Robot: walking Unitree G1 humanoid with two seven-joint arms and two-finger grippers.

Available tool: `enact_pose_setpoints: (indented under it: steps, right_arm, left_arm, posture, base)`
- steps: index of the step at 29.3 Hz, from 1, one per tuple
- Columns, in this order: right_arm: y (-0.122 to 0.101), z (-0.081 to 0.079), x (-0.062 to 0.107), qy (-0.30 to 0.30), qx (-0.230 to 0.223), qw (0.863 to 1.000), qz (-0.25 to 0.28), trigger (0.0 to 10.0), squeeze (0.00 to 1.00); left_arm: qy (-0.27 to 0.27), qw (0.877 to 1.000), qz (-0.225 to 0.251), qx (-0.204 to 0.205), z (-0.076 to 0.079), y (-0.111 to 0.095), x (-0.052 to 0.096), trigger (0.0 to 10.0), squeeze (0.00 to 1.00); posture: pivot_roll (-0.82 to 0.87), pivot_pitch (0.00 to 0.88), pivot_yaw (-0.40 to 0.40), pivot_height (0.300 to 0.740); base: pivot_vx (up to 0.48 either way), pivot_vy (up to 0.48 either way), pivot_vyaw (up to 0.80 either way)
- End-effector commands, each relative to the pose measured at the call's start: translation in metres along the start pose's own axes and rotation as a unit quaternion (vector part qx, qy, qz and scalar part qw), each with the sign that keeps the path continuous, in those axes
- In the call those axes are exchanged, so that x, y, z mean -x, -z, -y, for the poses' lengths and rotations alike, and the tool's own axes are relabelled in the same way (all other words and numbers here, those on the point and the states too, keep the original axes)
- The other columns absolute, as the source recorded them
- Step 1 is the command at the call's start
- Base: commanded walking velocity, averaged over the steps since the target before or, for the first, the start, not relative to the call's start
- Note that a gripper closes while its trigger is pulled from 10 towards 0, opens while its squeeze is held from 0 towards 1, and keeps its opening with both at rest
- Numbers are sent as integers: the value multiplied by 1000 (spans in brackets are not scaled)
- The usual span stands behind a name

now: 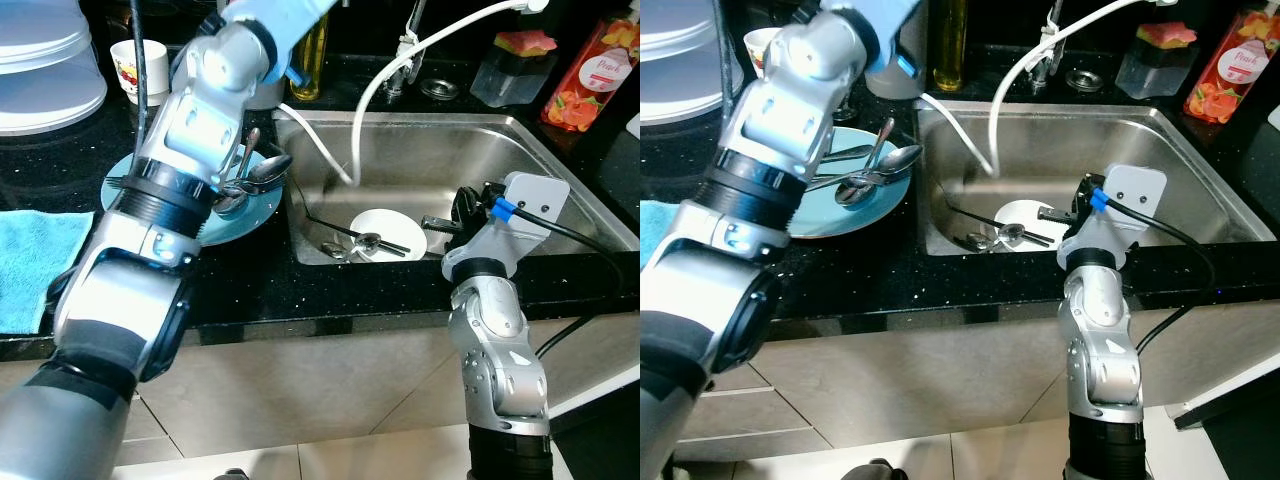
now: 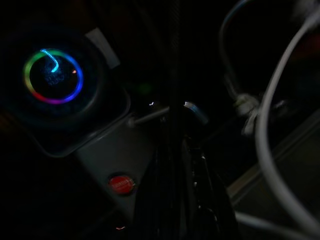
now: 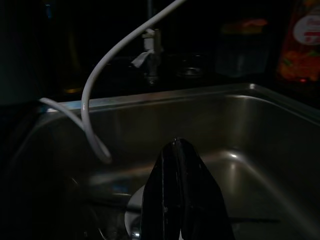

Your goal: Kitchen organization

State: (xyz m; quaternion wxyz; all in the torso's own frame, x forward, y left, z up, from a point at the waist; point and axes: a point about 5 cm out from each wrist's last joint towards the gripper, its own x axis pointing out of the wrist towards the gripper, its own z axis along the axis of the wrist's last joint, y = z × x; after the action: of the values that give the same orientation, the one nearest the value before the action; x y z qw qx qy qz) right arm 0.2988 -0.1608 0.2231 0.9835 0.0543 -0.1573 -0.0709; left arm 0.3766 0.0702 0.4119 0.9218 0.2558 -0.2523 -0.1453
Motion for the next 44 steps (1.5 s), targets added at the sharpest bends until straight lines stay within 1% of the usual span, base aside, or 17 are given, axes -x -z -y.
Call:
enact_pose_setpoints:
  steps: [1,7,9,10,11,15,16,20,23,24,25,32,33,34,35,39,44]
  right_arm:
    - [1,1,1,5,0,1000,-3,10000,0]
    - [2,2,2,7,2,1000,-4,10000,0]
    - [2,3,2,9,2,1000,-4,10000,0]
    - [2,3,2,9,2,1000,-4,10000,0]
    - [2,3,2,8,3,1000,-4,10000,0]
    - [2,2,2,7,3,1000,-4,10000,0]
    - [2,1,2,6,4,1000,-4,10000,0]
    - [2,1,3,5,6,1000,-4,10000,0]
    - [2,1,3,5,7,1000,-4,10000,0]
    - [2,1,3,5,8,1000,-4,10000,0]
    - [2,1,3,6,9,1000,-4,10000,0]
    - [1,1,3,6,9,1000,-3,10000,0]
    - [2,1,3,6,9,1000,-3,10000,0]
    - [2,1,3,6,9,1000,-3,10000,0]
    - [1,1,3,6,9,1000,-2,10000,0]
    - [1,1,2,5,9,1000,-1,10000,0]
    - [0,1,2,3,9,1000,1,10000,0]
  left_arm:
    - [-6,996,22,86,1,-13,-2,10000,0]
    - [-22,983,55,175,-1,-22,-1,10000,0]
    - [-23,963,70,260,2,-23,1,10000,0]
    - [-23,963,70,260,2,-23,1,10000,0]
    - [-12,946,55,321,10,-15,1,10000,0]
    - [8,922,-4,387,31,10,0,10000,0]
    - [29,904,-58,423,49,31,0,10000,0]
    - [58,893,-107,433,73,52,2,10000,0]
    - [72,905,-120,402,84,57,2,10000,0]
    - [87,913,-132,376,93,61,3,10000,204]
    - [109,917,-140,356,105,66,6,10000,1000]
    - [151,927,-112,324,115,59,12,10000,1000]
    - [140,930,-82,330,106,49,10,10000,129]
    - [140,930,-82,330,106,49,10,10000,129]
    - [114,937,-35,328,83,29,8,10000,0]
    - [106,942,-26,317,67,21,7,10000,0]
    - [120,964,-57,232,49,23,12,10000,0]
  posture:
    - [237,80,-40,740]
    - [234,83,-38,740]
    - [233,87,-39,740]
    - [233,87,-39,740]
    - [233,89,-40,740]
    - [232,93,-39,740]
    - [232,93,-39,740]
    - [226,95,-39,740]
    - [225,95,-37,740]
    - [224,95,-37,740]
    - [226,95,-36,740]
    - [226,96,-35,740]
    - [234,97,-36,740]
    - [234,97,-36,740]
    - [238,96,-38,740]
    - [238,95,-40,740]
    - [236,90,-47,740]
  base:
    - [0,0,0]
    - [0,0,0]
    - [0,0,0]
    - [0,0,0]
    - [0,0,0]
    - [0,0,0]
    - [0,0,0]
    - [0,0,0]
    - [0,0,0]
    - [0,0,0]
    - [0,0,0]
    - [0,0,0]
    - [0,0,0]
    - [0,0,0]
    - [0,0,0]
    - [0,0,0]
    - [0,0,0]
